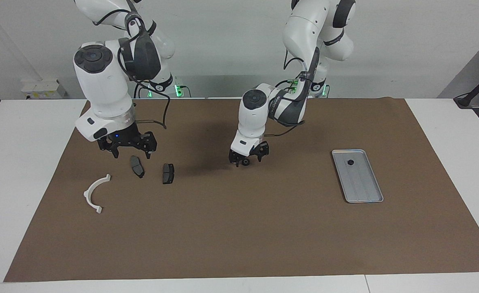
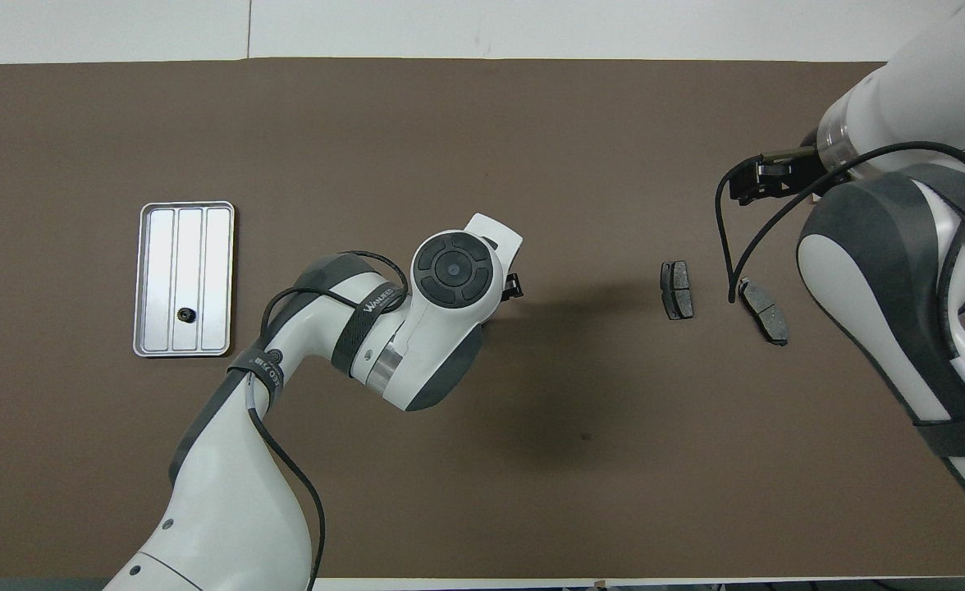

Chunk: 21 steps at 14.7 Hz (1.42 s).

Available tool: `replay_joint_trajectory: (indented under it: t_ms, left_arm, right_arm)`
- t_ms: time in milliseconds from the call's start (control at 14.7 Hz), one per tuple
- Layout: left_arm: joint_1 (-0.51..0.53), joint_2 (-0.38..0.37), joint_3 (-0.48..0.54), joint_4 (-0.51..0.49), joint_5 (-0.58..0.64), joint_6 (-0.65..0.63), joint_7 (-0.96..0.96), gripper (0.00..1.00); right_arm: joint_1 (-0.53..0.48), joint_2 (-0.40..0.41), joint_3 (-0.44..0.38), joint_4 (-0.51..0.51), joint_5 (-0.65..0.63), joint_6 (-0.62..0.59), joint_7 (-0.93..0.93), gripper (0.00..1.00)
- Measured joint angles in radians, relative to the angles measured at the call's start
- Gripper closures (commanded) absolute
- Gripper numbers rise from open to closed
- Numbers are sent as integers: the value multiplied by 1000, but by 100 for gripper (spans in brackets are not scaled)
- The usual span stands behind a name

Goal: Pick bearing gear from pile to tray
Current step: 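Reach the left gripper to the black bearing while the right gripper withdraws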

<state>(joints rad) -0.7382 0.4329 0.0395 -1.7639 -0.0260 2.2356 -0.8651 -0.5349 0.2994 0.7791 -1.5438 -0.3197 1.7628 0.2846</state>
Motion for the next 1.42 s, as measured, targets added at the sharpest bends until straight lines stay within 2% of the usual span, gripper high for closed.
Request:
replay_joint_trajectory:
  t_ms: [950,1017,1153,1424]
  left_arm:
    - [8,0,13,-20,-30,-43,9,0]
    - [8,0,13,-20,-31,-43,10,0]
    - [8,0,9,-20,-31,-44,10,0]
    - [-8,0,0,-20,-39,-37,11,0]
  right_arm:
    - [15,-13,-1,-1,21,0,-7,0]
    - [40,-22,-30,0,27,0,-18,0]
    - [133,-49,-146,-1,79,0,-51,0]
    - [398,-111,-502,0,212,0,-160,0]
